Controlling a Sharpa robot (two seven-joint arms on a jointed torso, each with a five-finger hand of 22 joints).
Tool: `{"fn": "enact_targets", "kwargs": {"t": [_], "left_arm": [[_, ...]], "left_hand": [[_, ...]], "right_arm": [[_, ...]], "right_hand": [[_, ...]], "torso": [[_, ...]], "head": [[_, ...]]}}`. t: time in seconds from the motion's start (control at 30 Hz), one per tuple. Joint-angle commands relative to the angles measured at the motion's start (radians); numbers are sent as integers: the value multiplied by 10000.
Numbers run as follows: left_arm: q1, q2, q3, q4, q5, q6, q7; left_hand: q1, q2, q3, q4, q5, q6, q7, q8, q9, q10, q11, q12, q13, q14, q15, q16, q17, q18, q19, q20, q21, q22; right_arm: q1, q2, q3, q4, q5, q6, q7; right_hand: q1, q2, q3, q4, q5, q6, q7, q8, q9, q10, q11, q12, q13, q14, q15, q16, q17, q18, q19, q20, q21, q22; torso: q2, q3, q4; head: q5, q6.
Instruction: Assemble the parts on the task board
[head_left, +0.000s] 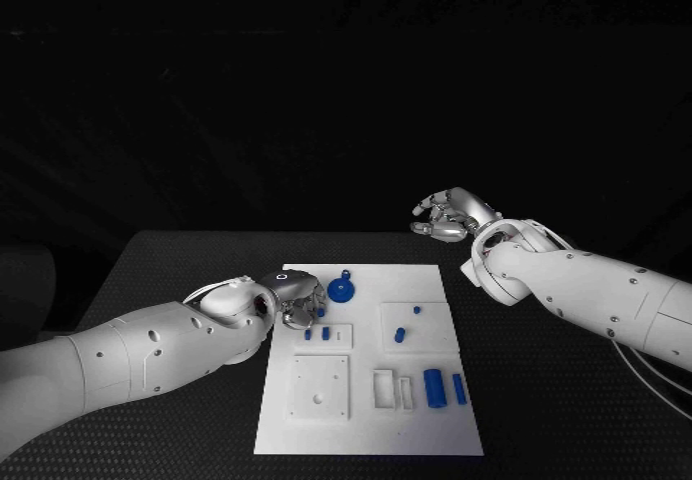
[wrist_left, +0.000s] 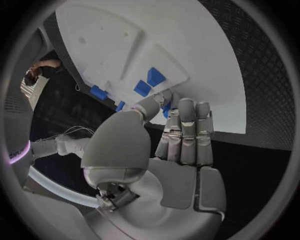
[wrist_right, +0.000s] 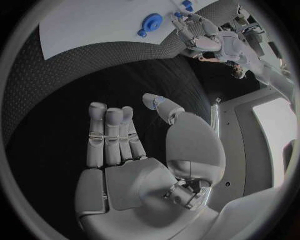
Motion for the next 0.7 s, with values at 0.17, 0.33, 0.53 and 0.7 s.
{"fn": "enact_targets", "kwargs": {"t": [0.17,0.33,0.53,0.7], "left_arm": [[-29,-60,-4,95,20,-160,27],[-30,-78,-2,105,20,-228,35],[-32,-70,4,69,19,-308,-26],[-32,-116,20,-25,19,-445,-42]], "left_hand": [[42,-89,20,31,2,-72,22,-18,-8,60,-18,-40,19,30,2,35,15,66,80,-351,29,193],[60,-96,27,28,3,-77,32,-16,-12,73,-22,-37,26,37,-2,37,19,66,86,-355,29,191],[72,-110,32,31,6,-105,42,-25,-22,77,-21,-40,32,39,-2,35,21,65,92,-357,27,188],[90,-173,39,49,8,-230,33,-72,-58,59,-14,-64,42,36,3,18,24,58,104,-358,20,183]], "right_arm": [[-11,-4,4,-3,-30,97,80],[-13,-6,4,-1,-30,96,79],[-15,1,4,-7,-30,104,78],[-16,-6,4,-14,-30,124,83]], "right_hand": [[20,89,-15,-23,53,-6,72,41,15,-71,3,59,-15,-68,6,34,-13,514,64,-7,-67,187],[19,90,-15,-22,53,-6,72,41,15,-71,3,61,-18,-68,6,34,-14,514,65,-7,-67,187],[18,90,-16,-22,53,-6,72,41,15,-72,3,62,-20,-68,6,35,-15,514,64,-6,-68,187],[22,90,-14,-25,53,-7,72,41,15,-73,3,63,-23,-69,6,35,-16,514,64,-7,-69,187]], "torso": [[1,2,-1],[-1,6,-2],[-2,4,-1],[2,6,-3]], "head": [[-2,-11],[2,-12],[6,4],[9,4]]}}
